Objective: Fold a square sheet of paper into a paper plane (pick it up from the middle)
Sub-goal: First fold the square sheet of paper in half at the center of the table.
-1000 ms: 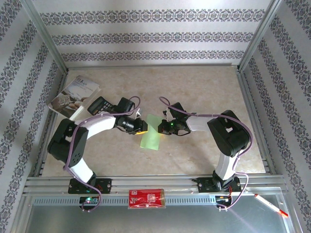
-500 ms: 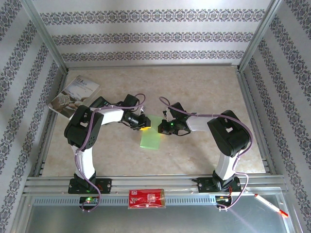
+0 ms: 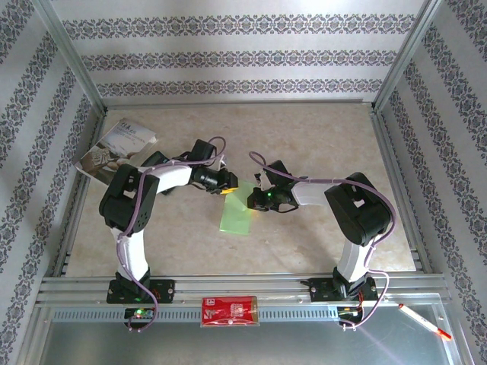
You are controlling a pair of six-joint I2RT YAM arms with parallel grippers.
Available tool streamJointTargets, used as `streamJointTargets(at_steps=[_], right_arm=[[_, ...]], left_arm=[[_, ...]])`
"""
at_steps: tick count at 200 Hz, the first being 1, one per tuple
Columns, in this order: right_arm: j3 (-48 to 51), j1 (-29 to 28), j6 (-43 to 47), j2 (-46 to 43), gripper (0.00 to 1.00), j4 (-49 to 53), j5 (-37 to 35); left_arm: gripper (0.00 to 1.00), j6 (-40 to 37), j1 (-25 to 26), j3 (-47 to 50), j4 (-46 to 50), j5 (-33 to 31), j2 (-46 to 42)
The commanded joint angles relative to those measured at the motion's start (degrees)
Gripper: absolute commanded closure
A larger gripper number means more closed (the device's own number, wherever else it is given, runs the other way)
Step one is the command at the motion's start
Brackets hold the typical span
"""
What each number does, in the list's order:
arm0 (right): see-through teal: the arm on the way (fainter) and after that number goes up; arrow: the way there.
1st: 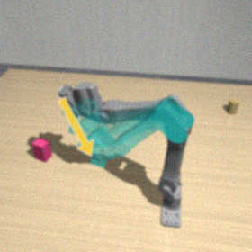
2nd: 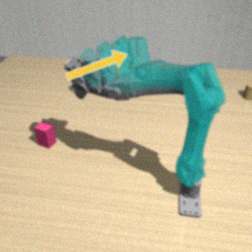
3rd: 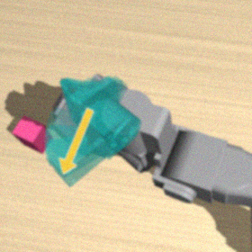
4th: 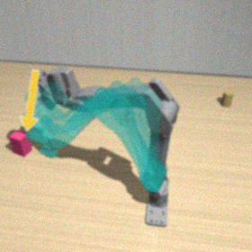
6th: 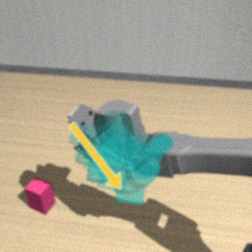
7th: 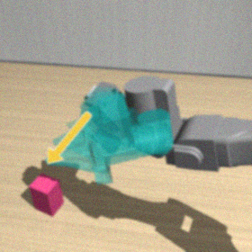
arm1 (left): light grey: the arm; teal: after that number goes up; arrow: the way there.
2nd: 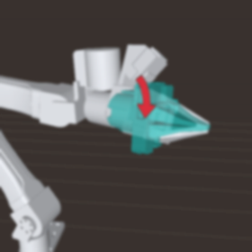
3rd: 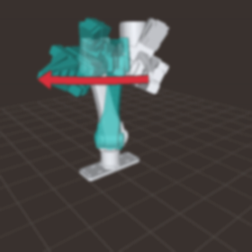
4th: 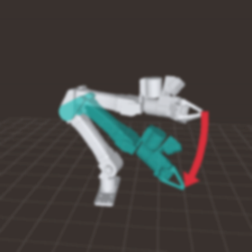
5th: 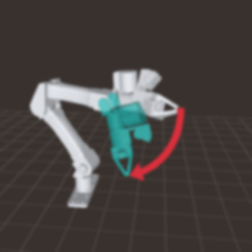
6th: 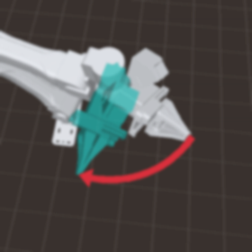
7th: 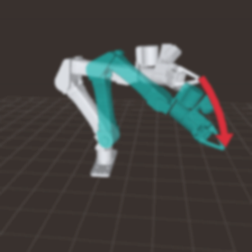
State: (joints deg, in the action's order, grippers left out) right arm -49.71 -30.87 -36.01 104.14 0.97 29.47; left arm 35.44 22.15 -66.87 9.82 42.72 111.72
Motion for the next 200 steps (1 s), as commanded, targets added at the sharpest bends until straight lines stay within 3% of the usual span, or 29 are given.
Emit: streamJointTargets(at_steps=[1, 70, 135, 200], right_arm=[[3.7, 1.5, 1.4, 4.1, 1.00, 11.6, -10.3], [4.3, 1.8, 1.5, 3.7, 1.00, 11.7, -10.4], [4.0, 1.8, 1.4, 3.8, 1.00, 11.7, -10.3], [4.0, 1.8, 1.4, 3.7, 1.00, 11.8, -10.4]], left_arm=[[0.74, 1.3, -0.5, -1.4, -1.9, 0.0, 3.6], [0.74, -1.1, -4.3, 0.3, 0.4, -4.3, 2.6], [0.70, 1.0, -0.9, -3.1, -2.3, 1.3, 2.0], [0.70, -0.6, -1.4, -6.9, 0.3, -2.9, 7.0]])
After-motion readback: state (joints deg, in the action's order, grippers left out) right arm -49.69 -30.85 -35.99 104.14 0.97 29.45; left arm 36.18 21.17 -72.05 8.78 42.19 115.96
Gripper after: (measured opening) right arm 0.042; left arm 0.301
